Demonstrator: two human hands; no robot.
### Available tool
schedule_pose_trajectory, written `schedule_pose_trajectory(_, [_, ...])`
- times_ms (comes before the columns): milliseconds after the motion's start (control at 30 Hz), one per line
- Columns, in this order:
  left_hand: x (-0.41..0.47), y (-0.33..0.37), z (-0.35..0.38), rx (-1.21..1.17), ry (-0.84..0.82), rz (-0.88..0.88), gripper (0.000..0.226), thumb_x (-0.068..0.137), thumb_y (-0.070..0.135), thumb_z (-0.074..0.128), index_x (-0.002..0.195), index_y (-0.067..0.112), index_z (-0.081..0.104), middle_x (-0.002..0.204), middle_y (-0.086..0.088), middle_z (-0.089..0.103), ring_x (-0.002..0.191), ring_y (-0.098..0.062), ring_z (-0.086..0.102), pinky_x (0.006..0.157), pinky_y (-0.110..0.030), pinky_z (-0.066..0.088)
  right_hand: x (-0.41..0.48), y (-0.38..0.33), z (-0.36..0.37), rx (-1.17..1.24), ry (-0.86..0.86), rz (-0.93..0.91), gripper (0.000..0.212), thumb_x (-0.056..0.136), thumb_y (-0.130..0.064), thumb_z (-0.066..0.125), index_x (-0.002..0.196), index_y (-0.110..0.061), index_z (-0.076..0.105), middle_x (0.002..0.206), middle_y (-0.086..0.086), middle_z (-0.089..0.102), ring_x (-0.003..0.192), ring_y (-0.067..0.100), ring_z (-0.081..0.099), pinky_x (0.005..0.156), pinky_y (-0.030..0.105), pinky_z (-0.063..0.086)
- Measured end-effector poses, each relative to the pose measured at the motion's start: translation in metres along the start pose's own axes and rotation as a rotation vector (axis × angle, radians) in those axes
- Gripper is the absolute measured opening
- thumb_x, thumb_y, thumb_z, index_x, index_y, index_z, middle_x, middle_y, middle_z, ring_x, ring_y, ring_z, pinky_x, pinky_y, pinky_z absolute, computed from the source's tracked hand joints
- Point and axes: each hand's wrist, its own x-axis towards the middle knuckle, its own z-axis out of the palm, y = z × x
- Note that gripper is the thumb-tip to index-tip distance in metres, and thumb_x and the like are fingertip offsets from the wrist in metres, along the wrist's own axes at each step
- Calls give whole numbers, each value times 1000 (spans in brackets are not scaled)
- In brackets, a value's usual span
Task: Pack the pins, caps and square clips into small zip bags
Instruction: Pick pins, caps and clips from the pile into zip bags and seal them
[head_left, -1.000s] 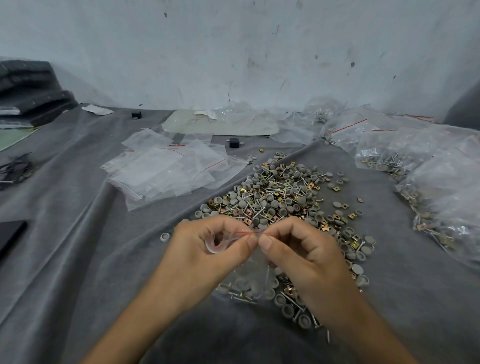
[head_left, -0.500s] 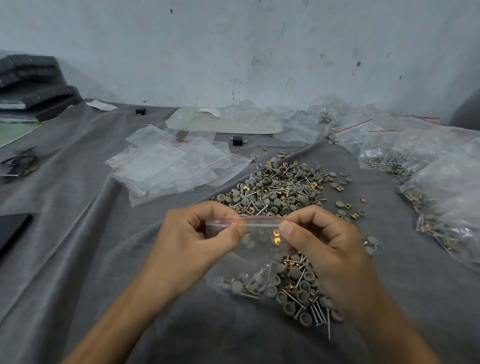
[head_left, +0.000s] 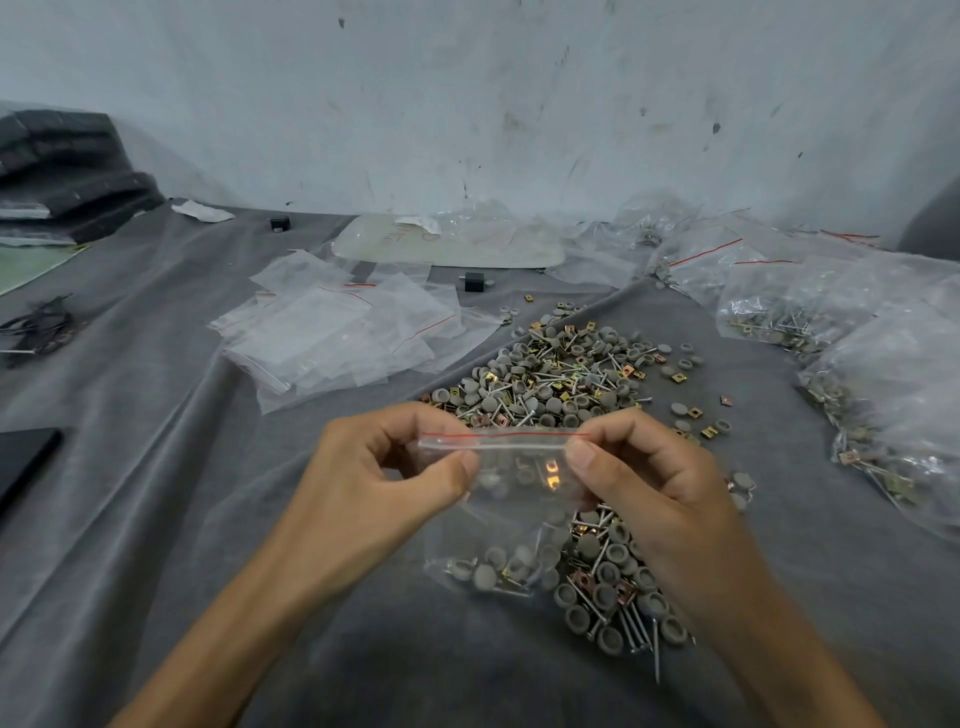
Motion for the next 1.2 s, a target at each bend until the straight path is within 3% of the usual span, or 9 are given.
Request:
schedule_pose_trajectory(233, [-1,3,5,-68,21,34,17,74,47,75,80,31,77,74,1,74,66,-6,63,59,-19,49,-1,0,2,48,-30,7,14,88,-34,69,88,-20,71,77,5,66,71,18,61,66,32,54])
schedule_pose_trajectory(367, [-2,5,5,-91,17,54,13,75,45,77,78,32,78,75,0,75,66,-9,64,60,-22,50,-2,0,3,47,-44,9,19,86,-38,70,91,-20,72,81,10,67,72,27,63,66,37,55])
schedule_pose_trajectory(600, [-2,6,6,-136,7,72,10,75,41,78,80,32,79,76,2,77,68,-3,68,62,-14,50,-2,2,5,56,-61,31,18,83,-40,72,96,-27,75,85,2,70,74,15,65,67,29,55])
schedule_pose_trajectory(700, [-3,5,7,-136,-22,65,12,77,43,78,82,32,78,78,4,77,69,-3,68,63,-15,52,-3,2,8,47,-54,6,17,86,-40,70,96,-28,75,85,3,72,71,18,65,64,37,56])
schedule_pose_trajectory(833, [-1,4,7,-163,8,59,18,74,44,82,83,30,78,77,4,77,69,-5,69,63,-18,54,-3,4,7,40,-40,-26,13,88,-40,69,95,-31,76,85,8,73,72,39,62,63,54,52])
schedule_pose_trajectory(933, [1,2,3,-162,65,54,23,72,46,82,85,28,79,78,-2,77,69,-16,68,66,-30,54,-2,3,5,17,-38,-26,12,89,-40,70,94,-32,77,79,-2,72,67,23,61,61,40,52])
schedule_pose_trajectory(1033, [0,0,2,-127,34,68,19,77,46,77,89,32,79,82,-9,75,71,-30,65,67,-33,50,-1,5,3,18,-48,-14,14,88,-41,69,92,-29,77,76,1,69,67,11,59,59,24,48])
schedule_pose_trajectory(1133, [1,4,1,-120,12,70,9,86,33,74,92,33,80,81,-5,76,75,-8,65,69,-21,49,-1,5,2,0,-32,-3,14,87,-43,69,91,-31,77,74,7,67,62,10,54,54,23,44])
schedule_pose_trajectory(1200, [1,4,-1,-88,-42,87,17,92,25,64,97,27,80,81,8,76,75,4,65,70,-10,47,0,6,1,-14,-21,0,8,89,-39,70,90,-34,76,73,1,68,61,6,56,54,19,47])
